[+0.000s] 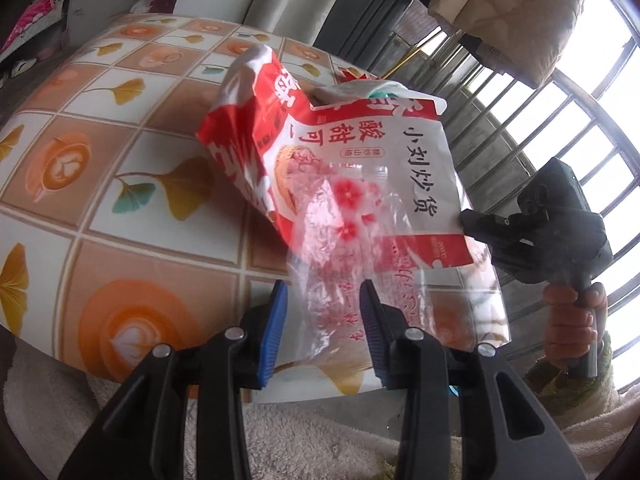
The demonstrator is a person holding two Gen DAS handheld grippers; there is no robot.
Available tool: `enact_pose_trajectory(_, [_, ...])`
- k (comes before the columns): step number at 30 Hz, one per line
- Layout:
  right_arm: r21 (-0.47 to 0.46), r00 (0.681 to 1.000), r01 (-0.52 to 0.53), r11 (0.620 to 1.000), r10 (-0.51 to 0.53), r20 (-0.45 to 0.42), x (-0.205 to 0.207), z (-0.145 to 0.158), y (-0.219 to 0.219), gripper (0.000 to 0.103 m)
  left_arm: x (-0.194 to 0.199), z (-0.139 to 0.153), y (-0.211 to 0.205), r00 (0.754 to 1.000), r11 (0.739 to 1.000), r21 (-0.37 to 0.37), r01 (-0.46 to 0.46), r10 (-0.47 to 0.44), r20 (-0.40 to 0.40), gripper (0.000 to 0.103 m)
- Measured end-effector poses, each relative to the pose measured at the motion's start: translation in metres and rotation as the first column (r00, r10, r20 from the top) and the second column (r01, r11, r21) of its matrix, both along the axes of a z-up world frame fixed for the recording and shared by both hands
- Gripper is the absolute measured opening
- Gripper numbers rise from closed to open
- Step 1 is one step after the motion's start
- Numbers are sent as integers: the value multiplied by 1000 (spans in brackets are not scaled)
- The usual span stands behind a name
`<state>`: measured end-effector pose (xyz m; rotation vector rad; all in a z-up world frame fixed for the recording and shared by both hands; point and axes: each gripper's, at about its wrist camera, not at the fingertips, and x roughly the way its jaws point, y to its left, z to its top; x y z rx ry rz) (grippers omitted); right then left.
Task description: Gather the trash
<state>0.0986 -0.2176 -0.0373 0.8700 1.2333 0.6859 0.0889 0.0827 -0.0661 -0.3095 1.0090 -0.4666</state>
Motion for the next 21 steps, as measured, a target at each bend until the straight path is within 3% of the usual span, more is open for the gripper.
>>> enact_pose_trajectory(3, [3,1000,-2,1000,2,-7,3,-7,-1,3,-1,2,-9,1000,999,33,7,-7,9,36])
enact_pose_trajectory(6, [0,1000,-7,1000,7,-6,6,-9,7,3,-4,4,-19,999,994,110,18,-23,46,35])
enact_pose_trajectory(10, [-12,1000,-8,1000,7,-3,7,-6,12,3,-8,6,-31,994,968,251,12,-39,105,21])
enact_pose_trajectory(12, [-13,1000,-3,1000,3,-5,8,-4,11,3,-9,5,-33,992,960,279,8,-44,122,16])
enact_pose_trajectory(16, [-31,1000,11,999,-11,-3,7,-2,8,3,-11,5,-25,992,973,231,-7,-23,124,6])
enact_pose_trajectory(21, [-55,999,38,998,-38,8,8,0,1,4,-18,20,-3,979,986,151,-70,39,200,4])
